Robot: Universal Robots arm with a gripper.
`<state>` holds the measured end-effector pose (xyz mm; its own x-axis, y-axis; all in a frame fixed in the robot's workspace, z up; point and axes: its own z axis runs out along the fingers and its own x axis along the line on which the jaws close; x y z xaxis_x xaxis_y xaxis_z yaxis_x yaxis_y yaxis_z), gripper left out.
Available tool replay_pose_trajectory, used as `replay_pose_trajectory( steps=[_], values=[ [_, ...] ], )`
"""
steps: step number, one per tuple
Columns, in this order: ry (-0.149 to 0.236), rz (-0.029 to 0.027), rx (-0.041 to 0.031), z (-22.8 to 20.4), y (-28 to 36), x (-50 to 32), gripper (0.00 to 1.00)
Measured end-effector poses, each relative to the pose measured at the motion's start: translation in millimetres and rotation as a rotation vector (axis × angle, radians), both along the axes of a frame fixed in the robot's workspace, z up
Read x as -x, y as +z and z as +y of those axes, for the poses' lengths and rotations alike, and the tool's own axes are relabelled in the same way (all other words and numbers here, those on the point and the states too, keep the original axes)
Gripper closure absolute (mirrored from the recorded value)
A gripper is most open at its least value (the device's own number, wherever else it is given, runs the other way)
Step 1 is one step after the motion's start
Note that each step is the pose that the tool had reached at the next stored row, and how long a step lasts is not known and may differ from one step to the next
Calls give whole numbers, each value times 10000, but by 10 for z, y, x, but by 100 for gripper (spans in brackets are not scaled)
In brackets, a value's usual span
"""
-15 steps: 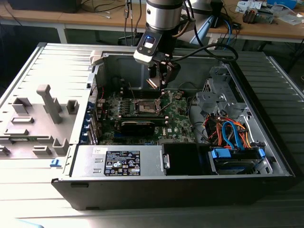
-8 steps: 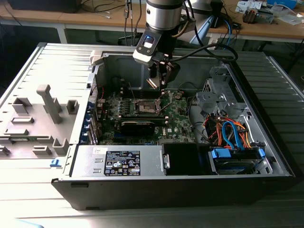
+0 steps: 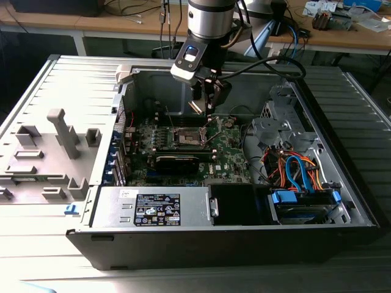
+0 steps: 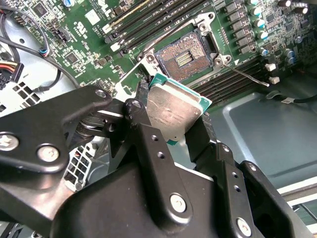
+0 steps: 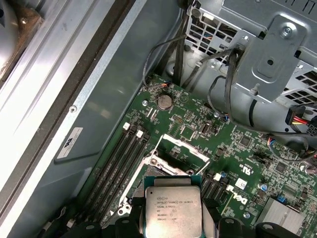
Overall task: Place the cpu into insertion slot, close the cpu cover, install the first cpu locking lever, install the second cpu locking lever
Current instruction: 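Place the cpu into insertion slot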
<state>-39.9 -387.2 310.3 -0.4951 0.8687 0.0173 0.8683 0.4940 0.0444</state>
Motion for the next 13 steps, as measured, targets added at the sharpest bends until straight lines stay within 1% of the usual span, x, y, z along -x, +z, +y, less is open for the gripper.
replay_pose_trajectory(
  steps=[13],
  values=[
    [-83,0,0,0,0,0,45]
  ],
)
